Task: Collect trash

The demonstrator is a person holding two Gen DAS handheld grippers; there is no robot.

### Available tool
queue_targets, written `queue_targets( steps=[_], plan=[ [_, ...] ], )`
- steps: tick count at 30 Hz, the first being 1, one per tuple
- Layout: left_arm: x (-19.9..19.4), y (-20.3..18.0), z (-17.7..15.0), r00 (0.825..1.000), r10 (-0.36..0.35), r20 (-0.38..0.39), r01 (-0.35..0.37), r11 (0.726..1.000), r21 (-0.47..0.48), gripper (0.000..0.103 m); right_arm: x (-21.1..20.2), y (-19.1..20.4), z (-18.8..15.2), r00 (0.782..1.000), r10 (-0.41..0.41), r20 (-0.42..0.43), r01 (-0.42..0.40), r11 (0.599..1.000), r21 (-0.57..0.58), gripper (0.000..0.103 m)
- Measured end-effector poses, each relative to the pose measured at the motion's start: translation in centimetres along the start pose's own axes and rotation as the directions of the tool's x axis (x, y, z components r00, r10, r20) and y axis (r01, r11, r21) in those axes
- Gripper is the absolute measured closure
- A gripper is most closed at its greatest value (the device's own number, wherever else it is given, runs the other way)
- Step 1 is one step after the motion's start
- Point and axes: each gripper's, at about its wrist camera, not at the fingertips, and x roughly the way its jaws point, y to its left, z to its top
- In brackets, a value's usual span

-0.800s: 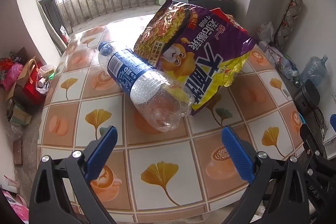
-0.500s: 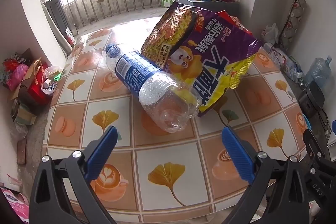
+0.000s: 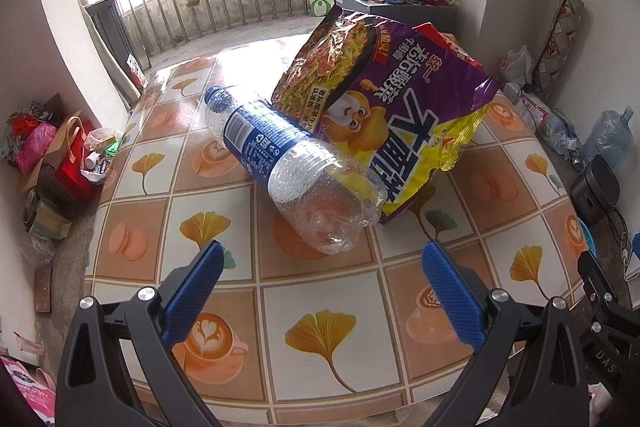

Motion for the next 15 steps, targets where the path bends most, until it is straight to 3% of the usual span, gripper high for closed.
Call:
queue_targets(
  steps=[15],
  plan=[
    [-0.05,-0.26,0.02,1.0,0.002,0.003,-0.002,1.0,0.011,0.006,-0.01,-0.2,-0.35,1.0,0.0,-0.01,0.0,1.0,0.003,0.008]
  ],
)
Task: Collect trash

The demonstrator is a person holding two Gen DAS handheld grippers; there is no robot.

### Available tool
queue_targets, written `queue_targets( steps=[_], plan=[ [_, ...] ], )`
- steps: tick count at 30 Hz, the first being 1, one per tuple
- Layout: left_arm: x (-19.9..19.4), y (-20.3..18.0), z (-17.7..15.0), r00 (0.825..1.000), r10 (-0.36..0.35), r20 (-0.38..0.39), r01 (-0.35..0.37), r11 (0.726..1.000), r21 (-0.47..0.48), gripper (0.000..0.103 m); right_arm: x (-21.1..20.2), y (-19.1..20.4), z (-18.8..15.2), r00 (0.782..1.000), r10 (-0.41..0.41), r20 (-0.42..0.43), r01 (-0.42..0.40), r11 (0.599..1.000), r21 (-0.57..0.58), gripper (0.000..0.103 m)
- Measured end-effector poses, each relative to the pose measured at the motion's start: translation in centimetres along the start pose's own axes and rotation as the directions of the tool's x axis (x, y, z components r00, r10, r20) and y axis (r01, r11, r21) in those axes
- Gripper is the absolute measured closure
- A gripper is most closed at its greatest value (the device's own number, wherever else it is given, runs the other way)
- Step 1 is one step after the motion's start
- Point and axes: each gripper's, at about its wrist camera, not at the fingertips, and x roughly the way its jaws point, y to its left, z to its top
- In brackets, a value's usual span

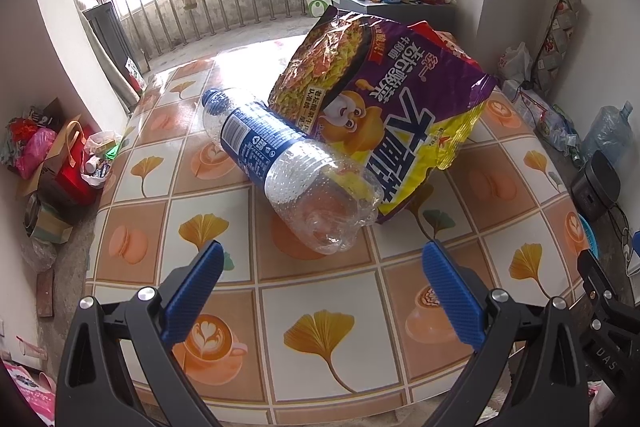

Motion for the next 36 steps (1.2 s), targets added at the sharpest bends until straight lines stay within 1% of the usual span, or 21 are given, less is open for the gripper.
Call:
queue_targets(
  steps=[25,36],
  plan=[
    [0.15,-0.1,-0.11,1.0,0.004,0.0,-0.004,1.0,0.005,0.006,-0.24,-0.45,-0.01,1.0,0.002,-0.004,-0.002,1.0,0.002,0.008],
    [0.35,0.1,-0.43,1.0,0.003,-0.01,-0.003,1.0,0.023,0.006,-0.17,-0.45,-0.01,1.0,0.002,-0.004,-0.002,1.0,0.002,0.008]
  ],
)
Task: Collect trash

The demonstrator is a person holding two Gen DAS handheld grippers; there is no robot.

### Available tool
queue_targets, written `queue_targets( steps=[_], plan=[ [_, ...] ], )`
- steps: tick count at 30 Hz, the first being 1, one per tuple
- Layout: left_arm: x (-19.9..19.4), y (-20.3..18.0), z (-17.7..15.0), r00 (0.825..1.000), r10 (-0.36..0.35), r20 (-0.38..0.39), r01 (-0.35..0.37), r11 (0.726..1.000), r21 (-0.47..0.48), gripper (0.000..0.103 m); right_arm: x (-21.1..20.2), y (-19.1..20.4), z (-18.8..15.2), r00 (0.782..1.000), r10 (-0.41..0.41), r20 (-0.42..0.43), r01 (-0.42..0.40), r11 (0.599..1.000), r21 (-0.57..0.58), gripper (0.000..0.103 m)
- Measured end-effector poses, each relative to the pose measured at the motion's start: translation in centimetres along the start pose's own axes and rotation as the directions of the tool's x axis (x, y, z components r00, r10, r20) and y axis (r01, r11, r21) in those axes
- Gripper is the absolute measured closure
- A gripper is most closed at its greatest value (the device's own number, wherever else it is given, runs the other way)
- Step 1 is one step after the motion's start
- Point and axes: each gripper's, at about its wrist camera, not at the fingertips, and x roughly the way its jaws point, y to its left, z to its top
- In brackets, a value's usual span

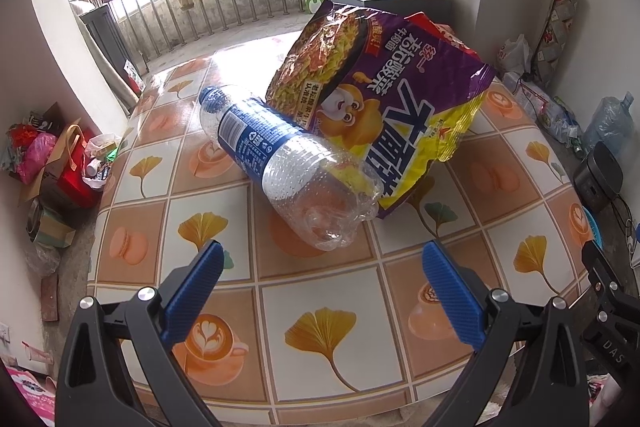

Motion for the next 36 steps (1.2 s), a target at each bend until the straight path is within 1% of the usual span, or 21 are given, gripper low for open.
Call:
queue_targets(
  steps=[11,14,17,21,25,27,29,31,33,34,35,36],
  plan=[
    [0.2,0.0,0.1,1.0,0.01,-0.005,-0.01,1.0,0.009,0.006,0.0,-0.1,0.0,1.0,-0.002,0.002,0.002,1.0,0.005,0.008],
    [0.3,0.7,0.2,1.0,0.008,-0.012,-0.008,1.0,-0.002,0.006,0.0,-0.2,0.1,1.0,0.001,0.004,-0.001,1.0,0.012,0.008],
    [0.8,1.8,0.5,0.999,-0.005,-0.037,0.004,1.0,-0.027,0.006,0.0,0.0,0.5,1.0,0.013,0.012,-0.013,1.0,0.019,0.008],
    [1.4,3.9,0.8,0.998,-0.022,-0.061,0.018,0.998,-0.064,0.006,-0.2,0.9,1.5,0.998,0.05,0.048,-0.051,0.999,0.02,0.008],
    [1.9,6.8,1.1,0.997,-0.027,-0.07,0.019,0.993,-0.118,0.006,-1.0,2.8,3.8,0.986,0.114,0.12,-0.114,0.993,-0.005,0.008],
    [2.2,8.4,1.4,0.998,-0.03,-0.063,0.021,0.989,-0.148,0.006,-1.4,4.3,5.3,0.974,0.165,0.153,-0.162,0.986,-0.032,0.008],
    [2.4,10.0,1.7,0.999,-0.034,-0.037,0.027,0.985,-0.168,0.006,-1.5,6.2,6.8,0.956,0.243,0.164,-0.236,0.97,-0.063,0.008],
    [2.3,11.4,1.9,0.998,-0.052,0.018,0.054,0.984,-0.171,0.006,-1.2,8.3,8.1,0.928,0.344,0.146,-0.334,0.938,-0.091,0.011],
    [2.3,12.5,2.1,0.993,-0.089,0.079,0.101,0.982,-0.163,0.006,-0.5,10.6,9.0,0.889,0.448,0.095,-0.438,0.892,-0.111,0.019],
    [2.4,13.1,2.1,0.987,-0.123,0.107,0.139,0.978,-0.158,0.006,0.0,11.8,9.5,0.865,0.498,0.062,-0.489,0.865,-0.114,0.022],
    [2.5,13.6,2.1,0.979,-0.159,0.128,0.178,0.972,-0.156,0.006,0.7,13.1,10.0,0.841,0.541,0.019,-0.536,0.836,-0.114,0.028],
    [2.7,14.0,2.2,0.97,-0.192,0.146,0.215,0.964,-0.157,0.006,1.3,14.3,10.3,0.819,0.573,-0.022,-0.572,0.812,-0.113,0.031]
  ],
)
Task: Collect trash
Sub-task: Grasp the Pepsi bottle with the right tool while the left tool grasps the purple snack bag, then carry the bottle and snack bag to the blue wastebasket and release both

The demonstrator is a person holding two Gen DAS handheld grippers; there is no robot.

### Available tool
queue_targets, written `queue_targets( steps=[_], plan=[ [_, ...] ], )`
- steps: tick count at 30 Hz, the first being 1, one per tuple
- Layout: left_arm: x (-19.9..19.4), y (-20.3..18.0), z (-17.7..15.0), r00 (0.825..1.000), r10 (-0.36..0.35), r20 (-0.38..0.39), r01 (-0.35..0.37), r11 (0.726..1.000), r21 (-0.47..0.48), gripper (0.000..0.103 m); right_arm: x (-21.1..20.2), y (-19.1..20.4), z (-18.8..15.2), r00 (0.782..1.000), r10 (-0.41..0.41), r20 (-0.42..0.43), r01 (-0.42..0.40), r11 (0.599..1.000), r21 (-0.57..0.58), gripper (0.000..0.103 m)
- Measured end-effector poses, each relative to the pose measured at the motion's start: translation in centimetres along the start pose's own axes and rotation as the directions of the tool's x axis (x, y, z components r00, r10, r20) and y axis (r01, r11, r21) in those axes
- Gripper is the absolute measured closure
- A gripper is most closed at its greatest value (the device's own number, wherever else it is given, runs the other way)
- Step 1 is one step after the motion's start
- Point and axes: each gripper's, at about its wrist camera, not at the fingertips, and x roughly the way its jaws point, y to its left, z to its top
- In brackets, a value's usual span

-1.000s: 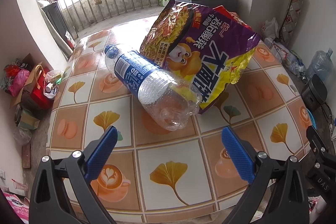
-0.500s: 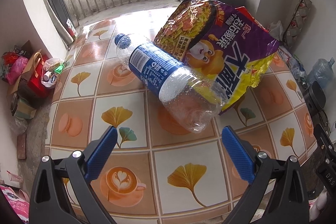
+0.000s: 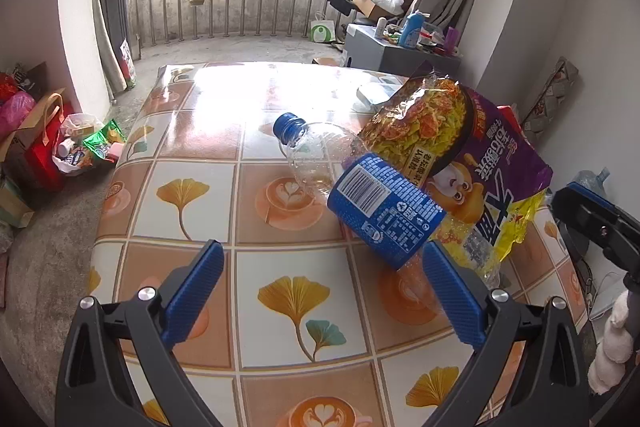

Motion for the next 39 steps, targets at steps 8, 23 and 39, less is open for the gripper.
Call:
queue_targets(
  steps=[8,23,39],
  plan=[
    [2.8,1.7,0.6,0.989,-0.148,-0.021,0.148,0.989,0.019,0.045,8.6,4.2,2.8,0.951,0.155,-0.269,-0.171,0.985,-0.035,0.043],
    [6.7,1.4,-0.4,0.978,-0.152,-0.144,0.165,0.983,0.082,0.083,11.7,3.8,3.5,0.879,0.237,-0.414,-0.24,0.97,0.045,0.046],
    [-2.2,-10.4,3.0,0.87,-0.493,-0.015,0.467,0.814,0.346,0.083,-6.8,-7.1,2.5,0.957,0.281,0.067,-0.288,0.912,0.293,0.046]
  ],
)
